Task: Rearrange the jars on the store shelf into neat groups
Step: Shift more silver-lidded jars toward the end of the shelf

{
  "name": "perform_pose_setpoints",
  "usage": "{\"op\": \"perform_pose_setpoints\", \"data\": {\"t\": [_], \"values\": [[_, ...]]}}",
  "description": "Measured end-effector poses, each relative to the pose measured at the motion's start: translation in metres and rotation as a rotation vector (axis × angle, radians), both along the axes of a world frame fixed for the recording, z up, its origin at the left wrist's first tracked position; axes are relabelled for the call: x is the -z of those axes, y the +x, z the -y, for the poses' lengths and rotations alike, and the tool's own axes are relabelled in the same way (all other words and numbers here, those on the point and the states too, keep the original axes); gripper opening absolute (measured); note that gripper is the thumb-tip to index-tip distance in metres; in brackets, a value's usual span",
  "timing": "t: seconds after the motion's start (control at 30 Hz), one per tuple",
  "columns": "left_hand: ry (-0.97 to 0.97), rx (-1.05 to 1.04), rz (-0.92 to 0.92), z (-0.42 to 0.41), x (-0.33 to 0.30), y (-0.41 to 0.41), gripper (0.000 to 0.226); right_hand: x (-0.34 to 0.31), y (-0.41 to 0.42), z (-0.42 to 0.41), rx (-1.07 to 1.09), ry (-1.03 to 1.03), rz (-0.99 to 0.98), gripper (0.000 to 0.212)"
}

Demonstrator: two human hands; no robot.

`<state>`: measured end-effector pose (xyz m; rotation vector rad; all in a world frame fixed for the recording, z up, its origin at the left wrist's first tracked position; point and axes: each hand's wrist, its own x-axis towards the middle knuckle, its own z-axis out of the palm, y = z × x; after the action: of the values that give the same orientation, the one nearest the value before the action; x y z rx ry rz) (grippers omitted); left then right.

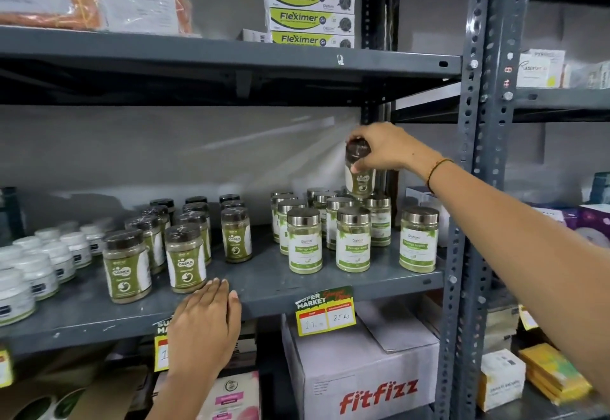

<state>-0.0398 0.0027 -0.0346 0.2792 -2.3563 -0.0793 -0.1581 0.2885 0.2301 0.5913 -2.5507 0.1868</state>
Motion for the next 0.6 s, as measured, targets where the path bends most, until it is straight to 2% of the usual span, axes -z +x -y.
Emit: {"op": "perform_pose_setpoints", "data": {"t": [0.17, 0.33, 0.5, 0.6], "values": [[-0.007, 0.001, 0.001, 0.001, -0.001, 0.001, 0.047, -0.004, 0.030, 0.048, -0.221, -0.063, -0.065, 0.063], [0.002, 0.008, -0.023, -0.001, 0.000, 0.000, 0.047, 0.014, 0.043, 0.095, -0.444, -0.225, 0.176, 0.062], [-0.007, 0.011, -0.015, 0.000, 0.000, -0.001, 0.047, 0.054, 0.032, 0.138, -0.509, -0.219, 0.414, 0.059], [-0.008, 0.015, -0.015, 0.000, 0.000, -0.002, 0.046, 0.071, 0.020, 0.153, -0.487, -0.128, 0.474, 0.062]]}}
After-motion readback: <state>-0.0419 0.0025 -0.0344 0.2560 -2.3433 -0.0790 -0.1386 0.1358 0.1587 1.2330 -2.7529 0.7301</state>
